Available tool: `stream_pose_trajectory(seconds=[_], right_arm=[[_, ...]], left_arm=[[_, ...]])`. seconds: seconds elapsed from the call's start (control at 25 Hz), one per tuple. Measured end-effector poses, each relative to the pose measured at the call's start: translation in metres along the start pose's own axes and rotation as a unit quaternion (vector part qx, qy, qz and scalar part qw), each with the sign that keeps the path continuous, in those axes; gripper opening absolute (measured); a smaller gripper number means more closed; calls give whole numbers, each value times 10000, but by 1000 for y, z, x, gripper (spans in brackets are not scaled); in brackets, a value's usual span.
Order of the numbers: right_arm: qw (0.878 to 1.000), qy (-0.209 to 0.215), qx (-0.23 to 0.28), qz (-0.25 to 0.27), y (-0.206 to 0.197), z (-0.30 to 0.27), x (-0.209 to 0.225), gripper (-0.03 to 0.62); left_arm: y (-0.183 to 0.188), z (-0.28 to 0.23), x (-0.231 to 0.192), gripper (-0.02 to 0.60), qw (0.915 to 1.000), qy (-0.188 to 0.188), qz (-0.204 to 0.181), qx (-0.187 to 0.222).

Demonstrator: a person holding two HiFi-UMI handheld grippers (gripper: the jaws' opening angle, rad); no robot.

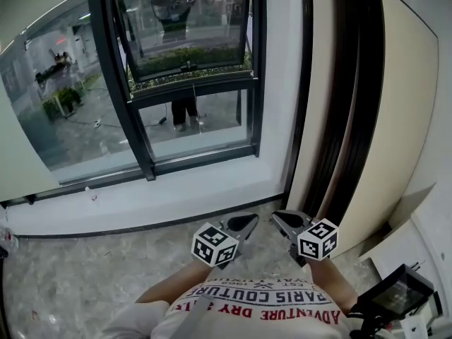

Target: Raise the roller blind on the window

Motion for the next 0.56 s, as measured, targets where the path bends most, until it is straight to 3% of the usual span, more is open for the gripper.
stream_pose_trajectory(seconds=[0.56], right_arm=[[10000, -2, 60, -29, -11, 23, 2, 3]], left_arm=[[-2, -5, 26, 3, 9999, 29, -115, -101]])
Point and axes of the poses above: the fingertips, and each gripper's own axes: z backward along the fingers, x to its right, y out of its top, the point moved 9 cm from there along z, backward along the fingers, and after that the axes turned 4 degrees about -x, right-handed, at the moved point
